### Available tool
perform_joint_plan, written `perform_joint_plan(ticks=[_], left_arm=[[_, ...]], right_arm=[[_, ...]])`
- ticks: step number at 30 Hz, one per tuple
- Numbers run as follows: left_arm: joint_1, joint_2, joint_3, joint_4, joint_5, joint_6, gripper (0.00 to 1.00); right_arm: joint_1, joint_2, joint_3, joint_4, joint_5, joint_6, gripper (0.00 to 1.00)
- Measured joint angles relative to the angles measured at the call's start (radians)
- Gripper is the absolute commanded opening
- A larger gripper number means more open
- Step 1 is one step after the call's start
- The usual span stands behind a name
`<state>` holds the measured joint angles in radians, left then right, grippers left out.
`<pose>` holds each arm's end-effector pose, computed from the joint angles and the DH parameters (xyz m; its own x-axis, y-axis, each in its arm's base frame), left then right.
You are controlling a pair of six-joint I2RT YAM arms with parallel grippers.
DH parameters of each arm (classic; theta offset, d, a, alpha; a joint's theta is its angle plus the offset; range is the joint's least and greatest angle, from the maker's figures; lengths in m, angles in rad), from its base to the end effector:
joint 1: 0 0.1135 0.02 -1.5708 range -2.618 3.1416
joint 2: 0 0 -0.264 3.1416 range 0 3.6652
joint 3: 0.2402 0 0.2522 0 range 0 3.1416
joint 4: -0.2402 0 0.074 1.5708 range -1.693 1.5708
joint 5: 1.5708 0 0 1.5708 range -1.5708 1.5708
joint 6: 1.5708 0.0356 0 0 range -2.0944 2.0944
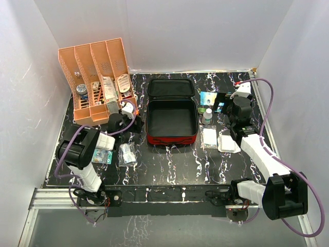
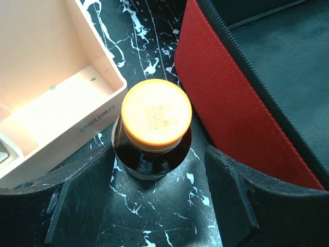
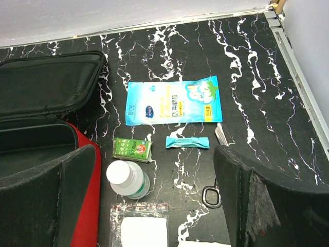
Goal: Organize the medicine kit
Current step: Pick up the pill bottle at the center of the board.
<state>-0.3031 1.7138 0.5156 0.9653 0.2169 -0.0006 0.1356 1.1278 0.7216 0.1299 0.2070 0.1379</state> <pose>0.2922 -0.0994 0.1434 -0.2206 0.0684 -0.9730 0.4912 0.8696 -0.0503 0.2589 0.0279 0.2807 -0.2590 0.1004 -0.9606 0.1002 0.9920 0.0767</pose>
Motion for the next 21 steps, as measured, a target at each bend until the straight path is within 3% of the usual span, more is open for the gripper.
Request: perform_joint_plan(ticks=[14, 21], left_arm=[[-0.050, 0.164, 0.026, 0.172, -0.146, -0.041, 0.62], [-0.063, 0.201, 0.033, 0.253, -0.185, -0.045, 0.49]], right_arm=[[0.000, 0.000, -0.017, -0.005, -0.005, -0.006, 0.98], [0.000, 0.021, -0.017, 0.002, -0.026, -0.006, 0.98]])
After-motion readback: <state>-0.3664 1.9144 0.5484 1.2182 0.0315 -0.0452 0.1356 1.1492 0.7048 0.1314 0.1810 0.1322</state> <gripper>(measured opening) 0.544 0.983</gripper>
